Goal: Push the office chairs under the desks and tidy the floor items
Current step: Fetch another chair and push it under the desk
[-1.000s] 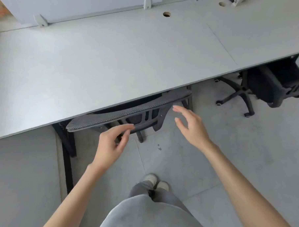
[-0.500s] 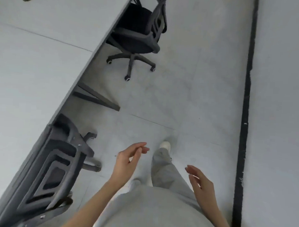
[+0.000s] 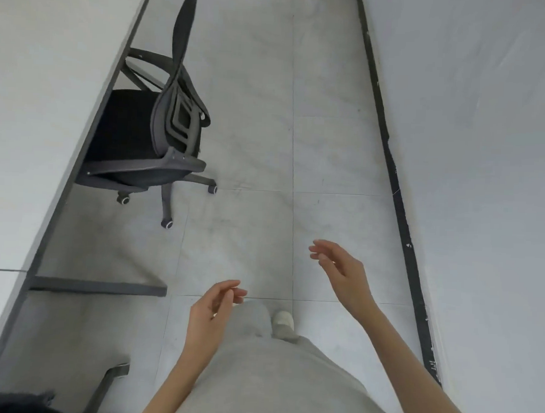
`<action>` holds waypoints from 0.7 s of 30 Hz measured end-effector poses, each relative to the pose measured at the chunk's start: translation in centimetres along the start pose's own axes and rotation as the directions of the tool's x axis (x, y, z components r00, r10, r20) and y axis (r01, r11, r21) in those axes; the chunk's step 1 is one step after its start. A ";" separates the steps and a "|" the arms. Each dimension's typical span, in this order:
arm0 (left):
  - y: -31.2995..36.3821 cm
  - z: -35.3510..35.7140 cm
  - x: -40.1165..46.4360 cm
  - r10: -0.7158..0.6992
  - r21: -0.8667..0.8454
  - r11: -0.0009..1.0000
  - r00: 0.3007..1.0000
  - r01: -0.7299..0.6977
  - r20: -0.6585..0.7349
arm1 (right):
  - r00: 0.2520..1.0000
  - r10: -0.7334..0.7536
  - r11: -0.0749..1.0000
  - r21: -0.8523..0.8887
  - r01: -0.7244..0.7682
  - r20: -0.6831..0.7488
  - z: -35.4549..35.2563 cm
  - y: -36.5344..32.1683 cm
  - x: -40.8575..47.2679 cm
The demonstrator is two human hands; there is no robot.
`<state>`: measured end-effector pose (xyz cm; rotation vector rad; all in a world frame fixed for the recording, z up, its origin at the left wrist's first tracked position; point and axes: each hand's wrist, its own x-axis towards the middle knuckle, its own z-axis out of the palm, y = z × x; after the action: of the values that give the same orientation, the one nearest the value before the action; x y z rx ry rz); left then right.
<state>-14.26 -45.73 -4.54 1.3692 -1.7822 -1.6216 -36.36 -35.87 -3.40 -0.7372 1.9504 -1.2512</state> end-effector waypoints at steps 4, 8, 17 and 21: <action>0.9 0.7 6.4 -0.056 0.010 0.998 0.997 0.056 -0.060 | 0.999 -0.030 0.998 0.054 0.031 -0.025 -1.3 -2.6 9.5; 2.8 2.2 16.9 -0.078 0.000 0.997 0.994 0.078 -0.072 | 0.999 0.033 0.999 0.038 -0.032 -0.009 -2.0 -2.4 18.2; 17.9 5.1 43.1 0.137 0.030 0.990 0.984 -0.141 0.112 | 0.963 0.256 0.967 0.037 -0.254 -0.083 -4.9 -3.7 33.3; 23.4 5.9 51.1 0.202 0.042 0.977 0.973 -0.208 0.108 | 0.975 0.215 0.977 0.008 -0.215 -0.061 -6.0 -6.8 42.8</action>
<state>-51.87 -87.86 -1.61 1.0979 -1.9681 -1.5693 -66.10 -67.89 -5.97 -0.4764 2.0180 -1.1548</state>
